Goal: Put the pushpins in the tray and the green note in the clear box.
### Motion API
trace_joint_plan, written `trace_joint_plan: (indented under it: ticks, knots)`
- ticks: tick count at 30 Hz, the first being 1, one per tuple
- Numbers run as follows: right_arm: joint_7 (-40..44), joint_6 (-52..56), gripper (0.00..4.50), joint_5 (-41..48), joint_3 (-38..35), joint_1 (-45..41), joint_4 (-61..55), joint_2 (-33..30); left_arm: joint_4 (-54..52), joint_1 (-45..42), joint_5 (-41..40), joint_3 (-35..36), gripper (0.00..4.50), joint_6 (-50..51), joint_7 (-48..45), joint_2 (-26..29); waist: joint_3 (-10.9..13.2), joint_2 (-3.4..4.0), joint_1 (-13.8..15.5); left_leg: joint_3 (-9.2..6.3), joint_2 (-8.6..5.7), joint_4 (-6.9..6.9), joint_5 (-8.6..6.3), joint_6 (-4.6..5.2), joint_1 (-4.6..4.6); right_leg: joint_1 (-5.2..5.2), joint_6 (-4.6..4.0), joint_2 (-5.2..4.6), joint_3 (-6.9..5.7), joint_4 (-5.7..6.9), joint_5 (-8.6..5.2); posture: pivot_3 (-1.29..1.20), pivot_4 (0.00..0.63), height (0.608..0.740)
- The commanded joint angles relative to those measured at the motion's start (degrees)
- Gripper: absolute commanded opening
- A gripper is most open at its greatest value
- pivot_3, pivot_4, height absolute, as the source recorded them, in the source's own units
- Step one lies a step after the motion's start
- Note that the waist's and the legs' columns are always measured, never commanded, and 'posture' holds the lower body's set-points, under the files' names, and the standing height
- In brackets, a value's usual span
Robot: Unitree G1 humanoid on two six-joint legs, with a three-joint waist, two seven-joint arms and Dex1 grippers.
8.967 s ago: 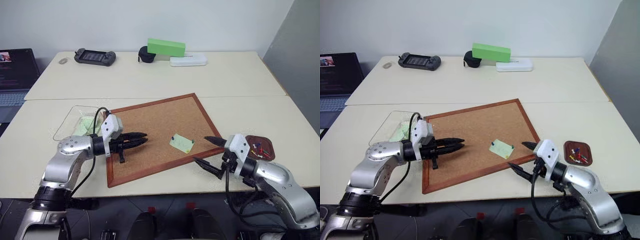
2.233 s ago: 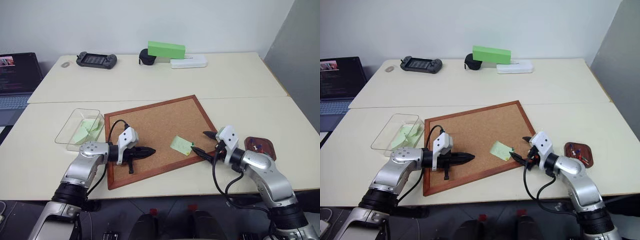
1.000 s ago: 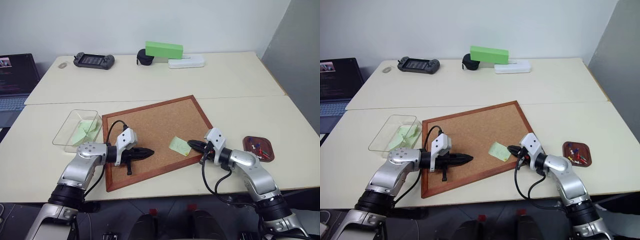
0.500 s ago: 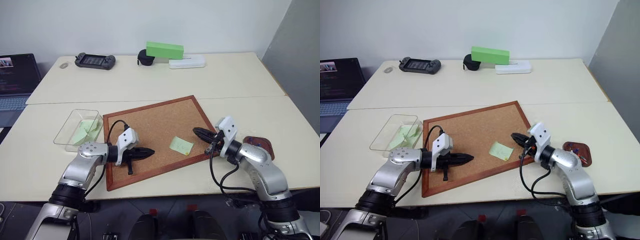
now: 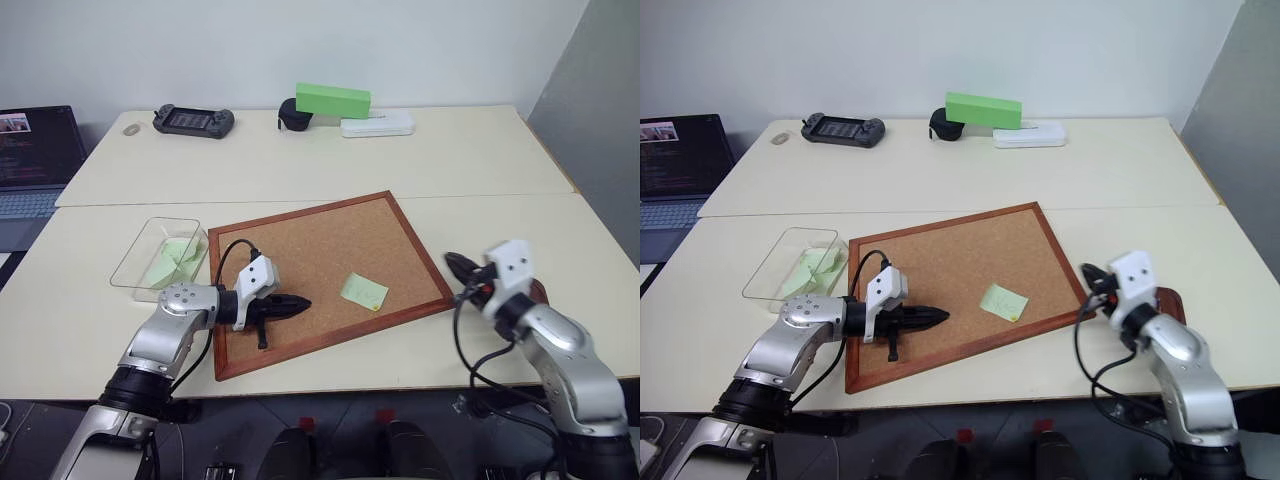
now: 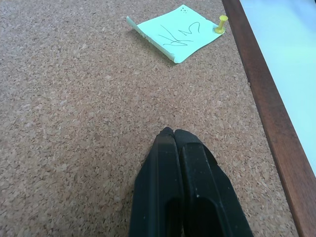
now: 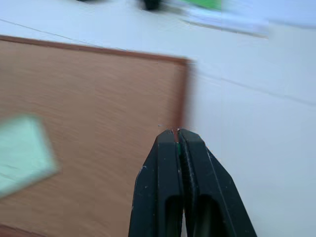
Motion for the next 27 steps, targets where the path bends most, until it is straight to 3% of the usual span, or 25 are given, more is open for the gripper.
trace_joint_plan:
  ticks: [1,18,22,27]
  knots:
    - [-5.6,1.9,0.01,-1.5,-6.2,2.5,-3.5,0.1,2.7,2.2,2.9,-2.7,0.00,1.7,-0.6,0.9,0.0,0.06,-0.1,0.02,0.00,0.00,0.00,0.00,0.01,0.00,0.00,0.00,0.01,0.00,0.00,0.00,0.150,0.740]
    - [-9.7,6.7,0.01,3.5,-12.2,2.1,1.2,2.8,4.6,0.4,3.5,-3.6,0.00,0.1,-1.7,0.2,-0.1,0.18,-0.1,0.07,0.01,0.01,0.03,0.05,0.07,0.02,0.01,0.05,0.07,0.05,0.00,0.00,0.150,0.740]
    - [-9.7,6.8,0.66,3.8,-12.0,1.9,1.2,2.7,4.8,0.5,3.5,-3.6,0.00,0.0,-1.7,0.2,-0.1,0.19,-0.1,0.07,0.01,0.01,0.03,0.05,0.07,0.02,0.01,0.06,0.06,0.05,-0.01,0.00,0.150,0.740]
    - [-9.9,6.9,1.81,3.9,-12.1,1.6,1.9,2.1,5.4,-0.1,3.5,-3.5,0.00,-0.2,-1.6,-0.2,-0.1,0.19,-0.1,0.08,0.01,0.00,0.03,0.05,0.06,0.02,0.01,0.05,0.07,0.05,0.00,0.00,0.150,0.740]
